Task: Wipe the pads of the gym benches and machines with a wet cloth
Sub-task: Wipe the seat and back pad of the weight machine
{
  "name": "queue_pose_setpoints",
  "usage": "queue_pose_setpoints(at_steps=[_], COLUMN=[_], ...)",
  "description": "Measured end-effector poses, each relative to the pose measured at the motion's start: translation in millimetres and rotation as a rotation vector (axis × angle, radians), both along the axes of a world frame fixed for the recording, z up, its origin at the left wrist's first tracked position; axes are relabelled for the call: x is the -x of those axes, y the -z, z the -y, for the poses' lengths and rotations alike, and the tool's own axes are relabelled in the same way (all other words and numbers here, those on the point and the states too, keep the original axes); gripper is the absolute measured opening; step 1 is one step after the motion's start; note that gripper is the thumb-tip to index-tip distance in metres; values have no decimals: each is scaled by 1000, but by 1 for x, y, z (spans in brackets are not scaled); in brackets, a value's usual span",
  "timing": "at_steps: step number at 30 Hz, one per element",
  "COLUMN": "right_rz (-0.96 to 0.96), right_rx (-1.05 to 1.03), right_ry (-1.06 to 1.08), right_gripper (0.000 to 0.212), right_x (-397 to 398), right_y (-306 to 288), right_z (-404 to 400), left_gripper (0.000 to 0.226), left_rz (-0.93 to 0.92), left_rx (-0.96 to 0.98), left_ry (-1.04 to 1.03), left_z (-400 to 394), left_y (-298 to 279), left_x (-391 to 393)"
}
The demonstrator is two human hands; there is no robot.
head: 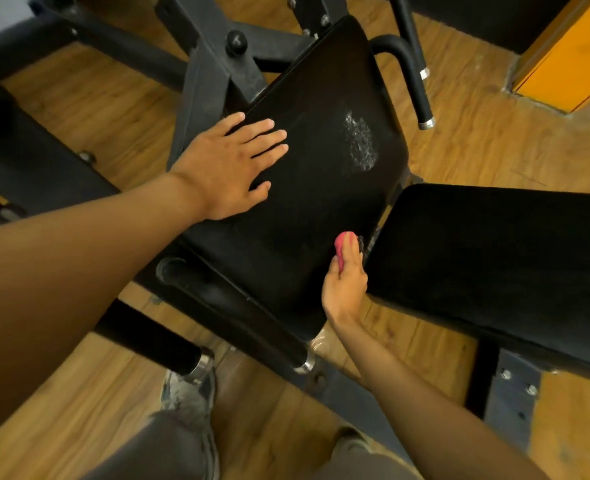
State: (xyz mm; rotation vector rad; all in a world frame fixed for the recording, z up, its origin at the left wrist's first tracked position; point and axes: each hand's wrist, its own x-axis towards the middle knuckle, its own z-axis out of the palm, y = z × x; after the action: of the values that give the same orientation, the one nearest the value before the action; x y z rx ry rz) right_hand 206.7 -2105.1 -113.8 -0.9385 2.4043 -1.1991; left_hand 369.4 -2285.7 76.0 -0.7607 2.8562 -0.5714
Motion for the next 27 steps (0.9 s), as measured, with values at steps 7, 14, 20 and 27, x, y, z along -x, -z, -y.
queue_pose_setpoints(at_steps=[7,14,20,27], right_rz=[-331,-556,-578,-570], right_rx=[215,453,570,434], right_ry=[-631,-963,-1045,-967], right_gripper=[56,34,35,52], right_x=[-13,-24,-54,-22], right_y=[11,-34,-61,-15], right_z=[-63,-1,23,-29], left_gripper=[66,54,53,54], left_rz=[-90,-216,-243,-241], left_rx=[-164,-269,-286,-261], left_ry=[-14,-4,-2,-4], left_z=[-12,-8,-8,-7], left_y=[-6,-5,-1,0], left_x=[-28,-25,-25,-25])
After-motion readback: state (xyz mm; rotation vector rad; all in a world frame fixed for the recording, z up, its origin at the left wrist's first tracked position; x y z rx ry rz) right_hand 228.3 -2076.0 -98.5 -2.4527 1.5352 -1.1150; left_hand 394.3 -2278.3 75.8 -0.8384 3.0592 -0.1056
